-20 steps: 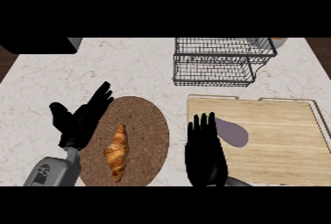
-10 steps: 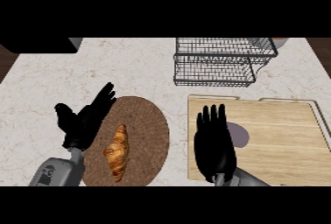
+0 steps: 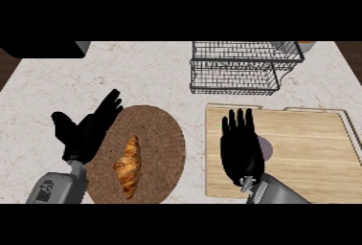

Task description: Pick the eggplant from the tray and place it in the tiered basket

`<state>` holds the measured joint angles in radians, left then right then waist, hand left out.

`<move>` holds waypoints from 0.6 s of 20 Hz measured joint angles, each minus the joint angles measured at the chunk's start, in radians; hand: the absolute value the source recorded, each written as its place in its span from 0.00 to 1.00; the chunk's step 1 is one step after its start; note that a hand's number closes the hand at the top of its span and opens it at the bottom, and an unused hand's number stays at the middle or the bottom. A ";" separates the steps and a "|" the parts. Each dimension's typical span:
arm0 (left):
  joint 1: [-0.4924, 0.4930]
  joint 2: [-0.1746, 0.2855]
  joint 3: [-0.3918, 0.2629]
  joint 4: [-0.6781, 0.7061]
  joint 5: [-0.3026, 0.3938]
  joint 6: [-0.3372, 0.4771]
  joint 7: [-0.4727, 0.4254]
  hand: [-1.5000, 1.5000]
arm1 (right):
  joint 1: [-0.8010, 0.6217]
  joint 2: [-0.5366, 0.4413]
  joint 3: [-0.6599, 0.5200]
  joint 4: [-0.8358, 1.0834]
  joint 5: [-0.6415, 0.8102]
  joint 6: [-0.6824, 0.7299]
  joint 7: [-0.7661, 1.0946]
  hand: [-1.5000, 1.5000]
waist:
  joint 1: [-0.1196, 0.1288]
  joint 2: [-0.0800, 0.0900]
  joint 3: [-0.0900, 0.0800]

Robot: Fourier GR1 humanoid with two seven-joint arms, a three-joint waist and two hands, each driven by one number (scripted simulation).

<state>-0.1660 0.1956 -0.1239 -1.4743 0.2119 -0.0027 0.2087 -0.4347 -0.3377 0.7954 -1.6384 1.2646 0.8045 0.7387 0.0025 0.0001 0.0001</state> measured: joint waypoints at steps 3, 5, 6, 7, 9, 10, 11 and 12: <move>-0.006 -0.017 0.007 0.025 -0.017 -0.004 -0.014 0.50 | 0.013 -0.002 -0.026 0.025 0.029 -0.034 -0.040 0.00 | -0.001 0.000 0.000; -0.002 -0.025 0.013 0.021 -0.022 -0.005 -0.012 0.50 | 0.011 0.001 -0.049 0.063 0.049 -0.064 -0.069 0.00 | 0.000 0.000 0.000; -0.013 -0.034 0.009 0.022 -0.033 0.004 -0.005 0.50 | 0.008 0.001 -0.059 0.083 0.058 -0.076 -0.084 0.00 | 0.000 0.000 0.000; -0.013 -0.035 0.013 0.019 -0.035 0.000 -0.002 0.50 | 0.011 -0.002 -0.070 0.093 0.069 -0.089 -0.099 0.00 | 0.000 0.000 0.000; -0.005 -0.040 0.014 0.009 -0.042 -0.006 -0.001 0.50 | 0.018 0.002 -0.084 0.115 0.089 -0.106 -0.126 0.00 | 0.000 0.000 0.000; 0.000 -0.038 0.018 0.003 -0.044 -0.012 0.001 0.50 | 0.027 -0.001 -0.093 0.111 0.097 -0.110 -0.139 0.00 | 0.000 0.000 0.000; 0.015 -0.039 0.019 -0.014 -0.047 -0.013 0.004 0.50 | 0.037 -0.002 -0.098 0.114 0.107 -0.120 -0.151 0.00 | 0.000 -0.001 0.000; 0.010 -0.044 0.019 -0.013 -0.051 -0.010 0.007 0.50 | 0.031 0.009 -0.103 0.148 0.117 -0.148 -0.164 0.00 | 0.002 -0.002 -0.002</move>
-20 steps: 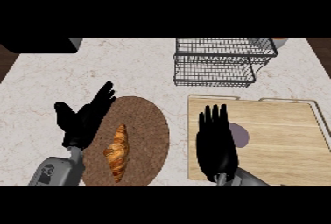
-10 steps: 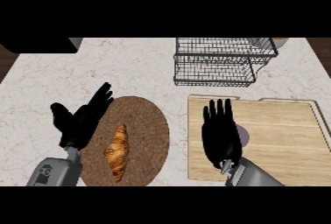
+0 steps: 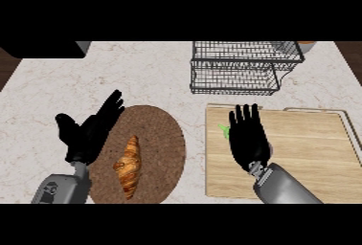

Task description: Pick the eggplant from the tray and place it in the tiered basket

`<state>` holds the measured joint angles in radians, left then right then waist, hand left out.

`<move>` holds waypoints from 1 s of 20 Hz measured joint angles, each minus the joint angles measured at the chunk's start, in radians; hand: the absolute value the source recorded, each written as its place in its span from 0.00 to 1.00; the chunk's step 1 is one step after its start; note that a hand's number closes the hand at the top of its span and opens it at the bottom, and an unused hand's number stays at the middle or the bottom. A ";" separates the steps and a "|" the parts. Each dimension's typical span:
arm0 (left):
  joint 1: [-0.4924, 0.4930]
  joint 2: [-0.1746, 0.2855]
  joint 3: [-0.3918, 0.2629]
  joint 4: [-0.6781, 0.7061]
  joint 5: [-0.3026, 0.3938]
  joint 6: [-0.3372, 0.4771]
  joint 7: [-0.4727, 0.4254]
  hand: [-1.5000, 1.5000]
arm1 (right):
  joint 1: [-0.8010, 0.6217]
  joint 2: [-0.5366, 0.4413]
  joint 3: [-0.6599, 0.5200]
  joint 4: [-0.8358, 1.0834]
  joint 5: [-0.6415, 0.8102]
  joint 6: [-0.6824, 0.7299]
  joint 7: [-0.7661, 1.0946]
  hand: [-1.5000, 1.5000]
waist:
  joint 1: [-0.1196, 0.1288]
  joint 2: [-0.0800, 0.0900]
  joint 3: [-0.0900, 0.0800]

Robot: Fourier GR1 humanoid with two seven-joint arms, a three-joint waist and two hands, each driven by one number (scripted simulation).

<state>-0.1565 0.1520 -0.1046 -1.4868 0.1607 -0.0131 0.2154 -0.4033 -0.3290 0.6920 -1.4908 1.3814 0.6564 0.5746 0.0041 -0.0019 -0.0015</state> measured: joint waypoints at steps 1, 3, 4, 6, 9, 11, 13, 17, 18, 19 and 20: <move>0.015 0.003 0.001 -0.022 0.003 -0.007 0.007 0.50 | -0.003 -0.002 -0.010 0.003 0.003 0.001 -0.019 0.00 | 0.001 -0.001 0.000; 0.020 -0.002 0.000 -0.038 -0.001 -0.003 0.024 0.50 | -0.003 0.003 -0.021 0.013 0.004 0.012 -0.047 1.00 | 0.002 -0.003 -0.002; 0.017 0.000 0.007 -0.030 -0.002 -0.007 0.021 0.50 | -0.001 0.011 -0.024 0.020 0.000 0.018 -0.061 1.00 | 0.002 -0.003 -0.002; -0.006 -0.006 0.014 -0.003 -0.007 -0.008 0.016 0.50 | -0.007 0.016 -0.038 0.039 -0.007 0.002 -0.099 1.00 | 0.001 -0.005 -0.004; 0.004 -0.005 0.018 -0.015 -0.012 -0.014 0.019 0.50 | 0.001 0.012 -0.036 0.035 0.012 -0.012 -0.134 1.00 | 0.001 -0.009 -0.008; 0.002 -0.014 0.016 -0.013 -0.019 -0.011 0.017 0.50 | 0.002 0.006 -0.029 0.038 0.026 -0.029 -0.158 1.00 | 0.002 -0.012 -0.010; -0.002 -0.014 0.024 -0.003 -0.018 -0.017 0.012 0.50 | 0.023 -0.003 -0.027 0.015 0.036 -0.047 -0.175 1.00 | 0.001 -0.013 -0.011; 0.002 -0.010 0.034 -0.004 -0.013 -0.036 0.013 0.50 | 0.022 0.011 -0.049 0.023 0.042 -0.085 -0.217 1.00 | 0.001 -0.012 -0.010; 0.002 -0.020 0.027 -0.011 -0.018 -0.027 0.021 0.50 | 0.027 0.023 -0.052 0.024 0.045 -0.099 -0.216 1.00 | 0.000 -0.012 -0.010; 0.003 -0.013 0.036 -0.011 -0.013 -0.035 0.021 0.50 | 0.044 0.030 -0.051 0.006 0.047 -0.104 -0.211 1.00 | -0.001 -0.012 -0.010; 0.005 -0.025 0.025 -0.014 -0.023 -0.025 0.021 0.50 | 0.059 0.035 -0.075 -0.011 0.032 -0.117 -0.207 1.00 | -0.004 -0.011 -0.009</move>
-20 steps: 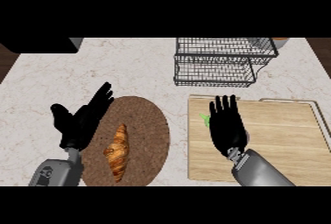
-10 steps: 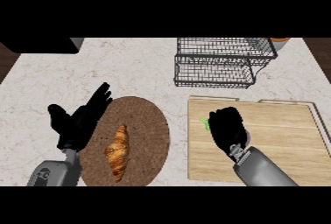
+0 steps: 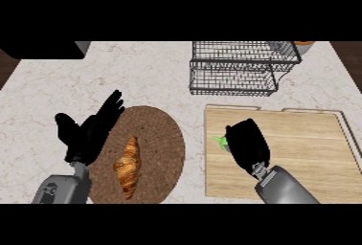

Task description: Pick the eggplant from the tray and place it in the tiered basket

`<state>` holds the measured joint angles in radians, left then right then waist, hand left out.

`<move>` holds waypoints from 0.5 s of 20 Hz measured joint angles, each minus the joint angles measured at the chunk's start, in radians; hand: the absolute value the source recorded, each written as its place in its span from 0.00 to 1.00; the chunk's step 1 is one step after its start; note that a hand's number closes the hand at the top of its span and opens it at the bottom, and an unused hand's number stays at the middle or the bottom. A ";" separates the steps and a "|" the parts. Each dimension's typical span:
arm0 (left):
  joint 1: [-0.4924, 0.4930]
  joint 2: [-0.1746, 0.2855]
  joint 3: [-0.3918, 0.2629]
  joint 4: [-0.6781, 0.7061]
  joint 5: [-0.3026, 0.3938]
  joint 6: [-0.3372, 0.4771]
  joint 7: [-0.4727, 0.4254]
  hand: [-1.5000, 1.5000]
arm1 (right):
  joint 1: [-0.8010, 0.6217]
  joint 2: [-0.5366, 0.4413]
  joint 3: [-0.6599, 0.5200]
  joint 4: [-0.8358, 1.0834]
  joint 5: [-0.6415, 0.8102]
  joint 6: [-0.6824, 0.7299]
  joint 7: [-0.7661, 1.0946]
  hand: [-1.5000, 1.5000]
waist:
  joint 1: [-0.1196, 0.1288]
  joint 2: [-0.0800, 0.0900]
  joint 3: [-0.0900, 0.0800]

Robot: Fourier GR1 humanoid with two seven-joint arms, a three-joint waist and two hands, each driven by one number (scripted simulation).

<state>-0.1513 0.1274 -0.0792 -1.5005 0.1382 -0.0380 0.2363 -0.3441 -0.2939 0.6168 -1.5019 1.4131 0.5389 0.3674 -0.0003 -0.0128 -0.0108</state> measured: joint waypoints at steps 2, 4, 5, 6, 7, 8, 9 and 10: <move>0.008 0.000 0.004 -0.010 -0.001 0.008 0.005 0.50 | 0.050 0.015 -0.081 -0.043 -0.047 -0.042 0.030 1.00 | -0.014 -0.001 0.001; 0.014 0.001 0.015 -0.011 -0.002 0.020 0.005 0.50 | 0.099 0.047 -0.190 -0.085 -0.110 -0.092 0.073 1.00 | -0.039 -0.003 0.004; 0.017 0.005 0.024 -0.013 0.001 0.023 0.006 0.50 | 0.121 0.064 -0.254 -0.102 -0.148 -0.118 0.093 1.00 | -0.052 -0.003 0.006; 0.023 0.004 0.028 -0.009 0.002 0.026 0.005 0.50 | 0.144 0.081 -0.311 -0.125 -0.184 -0.140 0.111 1.00 | -0.062 -0.002 0.008; 0.029 0.008 0.031 -0.013 0.003 0.024 0.003 0.50 | 0.170 0.094 -0.363 -0.147 -0.218 -0.165 0.126 1.00 | -0.066 -0.002 0.009; 0.028 0.011 0.034 -0.015 0.004 0.024 0.007 0.50 | 0.198 0.107 -0.409 -0.171 -0.251 -0.191 0.133 1.00 | -0.068 -0.001 0.010; 0.031 0.011 0.034 -0.016 0.003 0.025 0.005 0.50 | 0.222 0.128 -0.447 -0.204 -0.283 -0.213 0.146 1.00 | -0.070 -0.001 0.011; 0.029 0.014 0.040 -0.011 0.006 0.021 0.000 0.50 | 0.238 0.140 -0.489 -0.239 -0.317 -0.230 0.152 1.00 | -0.070 0.000 0.011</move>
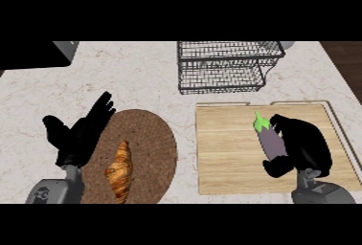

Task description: Pick the eggplant from the tray and place it in the tiered basket

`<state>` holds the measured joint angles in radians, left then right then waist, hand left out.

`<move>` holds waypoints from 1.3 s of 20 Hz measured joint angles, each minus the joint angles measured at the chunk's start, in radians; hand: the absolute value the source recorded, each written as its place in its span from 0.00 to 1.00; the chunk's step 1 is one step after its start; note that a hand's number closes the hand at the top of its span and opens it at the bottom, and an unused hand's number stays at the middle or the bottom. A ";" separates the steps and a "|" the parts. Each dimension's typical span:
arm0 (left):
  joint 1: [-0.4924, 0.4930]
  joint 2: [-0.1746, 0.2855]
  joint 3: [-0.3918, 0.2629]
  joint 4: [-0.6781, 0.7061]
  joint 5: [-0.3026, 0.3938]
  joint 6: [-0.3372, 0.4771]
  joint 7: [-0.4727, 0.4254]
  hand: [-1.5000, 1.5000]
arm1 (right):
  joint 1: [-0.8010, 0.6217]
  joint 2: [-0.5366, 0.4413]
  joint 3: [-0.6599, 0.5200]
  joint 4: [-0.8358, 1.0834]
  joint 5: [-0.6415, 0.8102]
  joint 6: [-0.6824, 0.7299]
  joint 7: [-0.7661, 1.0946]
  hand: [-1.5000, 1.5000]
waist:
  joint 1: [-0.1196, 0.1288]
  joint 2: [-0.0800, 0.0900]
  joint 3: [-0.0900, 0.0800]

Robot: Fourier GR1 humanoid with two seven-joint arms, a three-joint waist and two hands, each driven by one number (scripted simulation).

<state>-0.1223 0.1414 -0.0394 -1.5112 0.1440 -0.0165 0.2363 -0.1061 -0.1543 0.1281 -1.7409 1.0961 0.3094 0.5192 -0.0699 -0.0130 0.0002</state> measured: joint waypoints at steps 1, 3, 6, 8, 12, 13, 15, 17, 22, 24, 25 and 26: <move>-0.003 0.003 0.003 0.003 -0.001 0.000 -0.002 0.50 | 0.013 0.016 -0.033 -0.045 -0.033 -0.004 0.013 1.00 | 0.001 0.000 0.000; -0.006 0.004 0.004 0.011 0.000 -0.007 -0.005 0.50 | 0.043 0.040 -0.086 -0.150 -0.092 -0.004 0.038 1.00 | 0.005 0.000 0.000; -0.004 0.005 0.000 0.010 0.000 -0.013 -0.004 0.50 | 0.070 0.056 -0.150 -0.331 -0.170 0.024 0.077 1.00 | 0.017 0.001 -0.001; -0.014 -0.002 -0.008 0.009 -0.008 -0.006 0.006 0.50 | 0.066 0.052 -0.190 -0.452 -0.216 0.062 0.113 1.00 | 0.025 0.002 -0.001; -0.024 -0.008 -0.013 0.019 -0.010 -0.015 -0.001 0.50 | -0.028 0.019 -0.252 -0.580 -0.271 0.162 0.216 1.00 | 0.043 0.005 -0.002; -0.025 -0.010 -0.017 0.014 -0.013 -0.013 0.002 0.50 | -0.067 0.005 -0.276 -0.583 -0.274 0.184 0.239 1.00 | 0.047 0.005 -0.002; -0.036 -0.018 -0.021 0.015 -0.015 -0.011 0.010 0.50 | -0.149 -0.007 -0.298 -0.585 -0.279 0.217 0.281 1.00 | 0.052 0.006 -0.002; -0.032 -0.025 -0.030 0.012 -0.018 -0.012 0.006 0.50 | -0.246 -0.027 -0.326 -0.582 -0.285 0.251 0.315 1.00 | 0.058 0.007 -0.002; -0.031 -0.032 -0.036 0.004 -0.025 -0.015 0.011 0.50 | -0.492 -0.091 -0.381 -0.528 -0.364 0.330 0.365 1.00 | 0.067 0.008 -0.002; -0.042 -0.031 -0.031 0.013 -0.024 -0.020 0.012 0.50 | -0.584 -0.121 -0.389 -0.453 -0.383 0.341 0.370 1.00 | 0.070 0.009 -0.002; -0.043 -0.026 -0.025 0.021 -0.022 -0.027 0.006 0.50 | -0.623 -0.130 -0.390 -0.430 -0.394 0.349 0.377 1.00 | 0.071 0.009 -0.002; -0.051 -0.027 -0.023 0.030 -0.022 -0.027 0.005 0.50 | -0.670 -0.142 -0.393 -0.392 -0.400 0.353 0.383 1.00 | 0.072 0.010 -0.002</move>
<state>-0.1733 0.1146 -0.0623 -1.4816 0.1221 -0.0437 0.2416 -0.7762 -0.2958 -0.2649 -2.1328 0.6963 0.6628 0.9020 0.0017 -0.0033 -0.0019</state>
